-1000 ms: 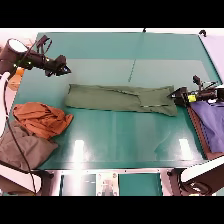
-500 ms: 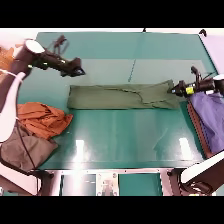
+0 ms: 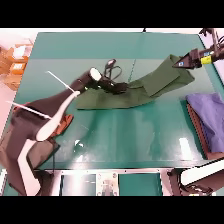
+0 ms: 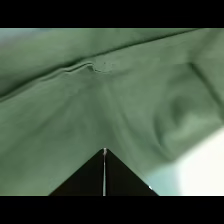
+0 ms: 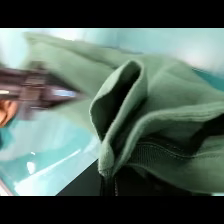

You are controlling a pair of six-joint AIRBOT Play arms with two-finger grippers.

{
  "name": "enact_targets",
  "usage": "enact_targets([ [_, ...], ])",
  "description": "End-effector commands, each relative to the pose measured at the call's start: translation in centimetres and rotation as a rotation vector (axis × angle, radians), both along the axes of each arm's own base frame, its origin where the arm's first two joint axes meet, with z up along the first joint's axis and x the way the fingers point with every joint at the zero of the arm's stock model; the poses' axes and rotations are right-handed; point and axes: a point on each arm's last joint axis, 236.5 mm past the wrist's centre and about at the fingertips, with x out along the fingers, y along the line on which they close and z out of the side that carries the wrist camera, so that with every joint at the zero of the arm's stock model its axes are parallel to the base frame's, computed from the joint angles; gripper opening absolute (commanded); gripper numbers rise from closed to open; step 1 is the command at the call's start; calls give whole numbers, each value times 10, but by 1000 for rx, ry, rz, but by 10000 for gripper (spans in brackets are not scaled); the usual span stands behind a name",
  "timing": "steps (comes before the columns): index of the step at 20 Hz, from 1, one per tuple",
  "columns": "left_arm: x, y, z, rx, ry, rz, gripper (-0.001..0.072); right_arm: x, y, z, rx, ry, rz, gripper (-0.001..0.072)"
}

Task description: Fold the shirts.

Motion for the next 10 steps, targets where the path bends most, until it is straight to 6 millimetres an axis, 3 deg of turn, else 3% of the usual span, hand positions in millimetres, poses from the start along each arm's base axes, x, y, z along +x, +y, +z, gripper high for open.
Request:
enact_targets([
  [1, -1, -53, -19, -117, 29, 36, 26, -24, 36, 45, -27, -58, 72, 21],
  [5, -6, -81, -22, -170, 76, -6, 26, -34, 70, 54, -26, -70, 136, 20],
  [7, -14, -81, -26, -167, 121, -27, 26, -37, 80, 54, -25, -65, 155, 21],
  [10, -21, -68, -11, -183, 173, -85, 26, -33, 86, 55, -19, -60, 136, 21],
])
